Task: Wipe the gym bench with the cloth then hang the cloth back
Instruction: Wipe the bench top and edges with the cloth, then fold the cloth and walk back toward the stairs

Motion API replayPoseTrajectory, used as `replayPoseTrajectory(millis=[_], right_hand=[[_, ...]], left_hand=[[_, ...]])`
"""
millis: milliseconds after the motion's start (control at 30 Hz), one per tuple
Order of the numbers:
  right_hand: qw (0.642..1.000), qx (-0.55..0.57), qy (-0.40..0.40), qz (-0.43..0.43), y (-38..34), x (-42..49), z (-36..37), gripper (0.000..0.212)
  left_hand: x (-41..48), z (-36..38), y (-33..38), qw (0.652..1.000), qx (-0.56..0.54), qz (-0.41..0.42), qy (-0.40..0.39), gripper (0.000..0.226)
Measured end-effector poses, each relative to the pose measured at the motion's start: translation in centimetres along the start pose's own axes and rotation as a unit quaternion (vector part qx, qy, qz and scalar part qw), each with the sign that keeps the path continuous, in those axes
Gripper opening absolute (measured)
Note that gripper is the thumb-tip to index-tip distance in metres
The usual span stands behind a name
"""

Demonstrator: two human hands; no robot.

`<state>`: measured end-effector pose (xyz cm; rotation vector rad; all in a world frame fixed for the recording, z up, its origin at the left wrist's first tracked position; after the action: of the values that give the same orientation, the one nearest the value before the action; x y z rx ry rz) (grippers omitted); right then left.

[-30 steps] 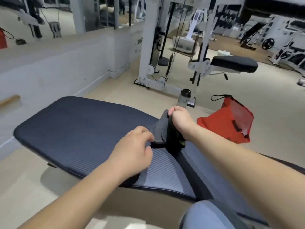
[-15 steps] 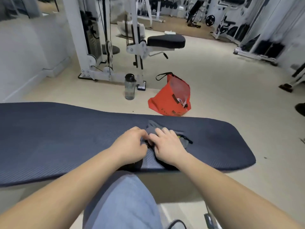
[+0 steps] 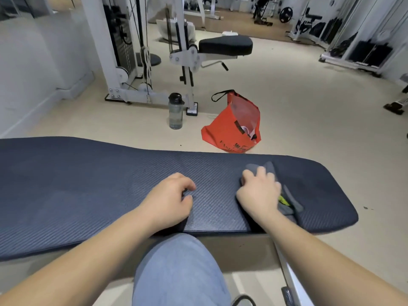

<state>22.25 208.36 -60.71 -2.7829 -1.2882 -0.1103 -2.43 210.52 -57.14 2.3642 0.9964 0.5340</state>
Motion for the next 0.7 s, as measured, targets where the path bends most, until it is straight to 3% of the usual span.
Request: replayPoseTrajectory(millis=[133, 333, 433, 467, 533, 600, 700], right_hand=[[0.992, 0.023, 0.014, -0.122, -9.9, -2.2, 1.1, 0.026], [0.985, 0.038, 0.020, -0.168, -17.0, -0.8, 2.5, 0.015], [0.975, 0.103, -0.112, -0.159, -16.1, 0.2, 0.3, 0.017], [0.958, 0.159, -0.202, -0.124, -15.7, 0.9, -1.1, 0.020], [0.870, 0.314, -0.379, 0.022, -15.3, 2.0, -4.8, 0.030], [0.781, 0.411, -0.442, 0.161, -14.6, 2.8, -9.2, 0.039], [0.657, 0.513, -0.497, 0.239, -13.3, 3.4, -17.2, 0.045]], left_hand=[[-1.0, -2.4, -4.9, 0.998, -0.005, -0.053, 0.017, 0.019], [1.2, -5.8, -9.9, 0.981, -0.142, -0.121, 0.049, 0.019], [2.0, -7.7, -8.5, 0.965, -0.202, -0.149, 0.075, 0.017], [2.2, -8.5, -7.4, 0.959, -0.223, -0.161, 0.072, 0.018], [2.4, -10.3, -4.9, 0.950, -0.252, -0.177, 0.053, 0.020], [2.5, -12.7, -2.5, 0.949, -0.256, -0.180, 0.043, 0.021], [3.3, -17.6, 1.9, 0.953, -0.237, -0.176, 0.069, 0.029]])
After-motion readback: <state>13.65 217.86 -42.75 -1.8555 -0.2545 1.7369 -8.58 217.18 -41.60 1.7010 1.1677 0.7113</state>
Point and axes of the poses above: each hand's wrist, its own x-axis towards the middle knuckle, its own z-axis out of the palm, y = z × x, the point moved 1 cm from there along x, towards the middle knuckle, and after that the axes turned 15 degrees about z, right-handed, at the moved point
